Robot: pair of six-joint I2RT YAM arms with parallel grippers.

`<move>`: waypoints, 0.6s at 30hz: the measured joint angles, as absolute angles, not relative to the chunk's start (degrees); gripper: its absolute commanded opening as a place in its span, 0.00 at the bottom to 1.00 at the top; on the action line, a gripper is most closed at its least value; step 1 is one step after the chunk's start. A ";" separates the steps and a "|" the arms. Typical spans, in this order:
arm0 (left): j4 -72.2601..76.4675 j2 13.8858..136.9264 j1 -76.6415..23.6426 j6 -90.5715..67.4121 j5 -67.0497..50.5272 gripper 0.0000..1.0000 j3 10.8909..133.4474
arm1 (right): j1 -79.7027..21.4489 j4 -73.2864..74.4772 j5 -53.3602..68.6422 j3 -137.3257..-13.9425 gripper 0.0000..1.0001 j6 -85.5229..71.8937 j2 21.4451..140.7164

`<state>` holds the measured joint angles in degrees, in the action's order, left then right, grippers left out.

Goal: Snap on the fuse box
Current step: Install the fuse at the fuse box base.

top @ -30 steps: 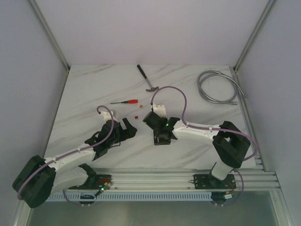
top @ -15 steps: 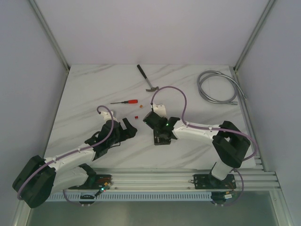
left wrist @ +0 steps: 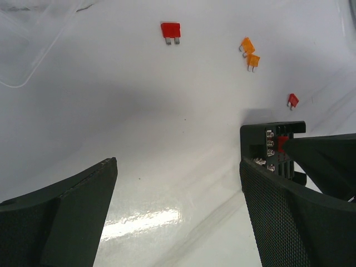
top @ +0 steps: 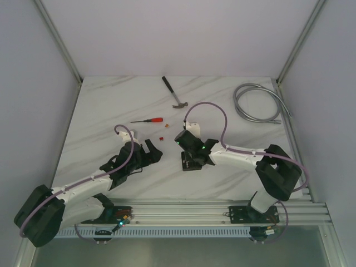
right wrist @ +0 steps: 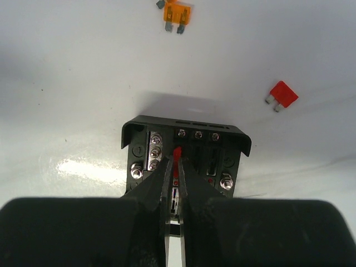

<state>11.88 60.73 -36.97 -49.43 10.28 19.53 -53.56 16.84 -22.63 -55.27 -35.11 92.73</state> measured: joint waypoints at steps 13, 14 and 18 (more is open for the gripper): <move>11.88 60.64 -36.97 -49.43 9.87 1.00 19.53 | -51.31 11.66 -20.08 -53.43 0.00 -34.00 92.77; 11.88 60.64 -36.97 -49.43 9.87 1.00 19.53 | -51.20 11.60 -19.88 -53.34 0.00 -33.82 92.77; 11.79 60.64 -36.97 -49.41 9.87 1.00 19.53 | -50.98 11.94 -19.27 -53.60 0.00 -32.95 92.73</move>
